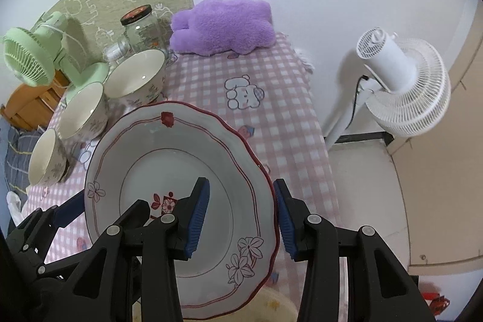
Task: Organize plates and bowls
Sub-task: 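Lift the red-rimmed plate and carry it over the cream plate stack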
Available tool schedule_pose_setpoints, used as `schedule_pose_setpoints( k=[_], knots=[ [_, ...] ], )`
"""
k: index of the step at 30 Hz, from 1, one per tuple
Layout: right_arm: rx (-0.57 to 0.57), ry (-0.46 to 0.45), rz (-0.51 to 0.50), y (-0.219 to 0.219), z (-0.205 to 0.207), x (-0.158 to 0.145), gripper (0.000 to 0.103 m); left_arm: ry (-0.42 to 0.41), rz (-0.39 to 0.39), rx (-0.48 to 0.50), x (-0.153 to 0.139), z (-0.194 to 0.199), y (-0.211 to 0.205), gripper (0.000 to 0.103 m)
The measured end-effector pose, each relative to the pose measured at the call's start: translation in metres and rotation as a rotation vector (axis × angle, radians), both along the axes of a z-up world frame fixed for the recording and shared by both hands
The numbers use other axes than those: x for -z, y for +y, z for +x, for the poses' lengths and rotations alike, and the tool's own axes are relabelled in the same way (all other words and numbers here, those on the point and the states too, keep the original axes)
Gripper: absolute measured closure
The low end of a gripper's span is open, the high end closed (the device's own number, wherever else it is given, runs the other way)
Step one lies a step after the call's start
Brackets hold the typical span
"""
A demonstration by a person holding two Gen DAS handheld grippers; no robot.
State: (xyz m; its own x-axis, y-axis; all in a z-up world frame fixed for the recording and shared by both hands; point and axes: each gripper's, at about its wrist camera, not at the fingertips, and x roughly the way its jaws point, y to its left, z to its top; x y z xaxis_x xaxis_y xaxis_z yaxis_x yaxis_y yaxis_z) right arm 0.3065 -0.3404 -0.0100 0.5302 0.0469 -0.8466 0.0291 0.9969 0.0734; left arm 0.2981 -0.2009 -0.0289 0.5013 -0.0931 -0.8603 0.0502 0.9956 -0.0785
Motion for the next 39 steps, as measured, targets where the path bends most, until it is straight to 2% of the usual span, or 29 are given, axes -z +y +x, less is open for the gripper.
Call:
schedule_pose_setpoints(
  k=[9, 19, 32, 39],
  knots=[
    [0.060, 0.003, -0.018, 0.007, -0.066, -0.006, 0.056, 0.012, -0.032, 0.055, -0.001, -0.054, 0.001, 0.029],
    [0.108, 0.051, -0.033, 0.001, -0.123, 0.008, 0.056, 0.062, -0.045, 0.116, 0.016, -0.102, -0.004, 0.029],
    [0.071, 0.146, -0.042, -0.018, -0.141, 0.035, 0.056, 0.152, -0.049, 0.090, 0.047, -0.123, -0.025, 0.029],
    [0.036, 0.165, -0.023, -0.027, -0.137, 0.046, 0.056, 0.139, 0.002, 0.073, 0.049, -0.124, -0.035, 0.029]
  ],
)
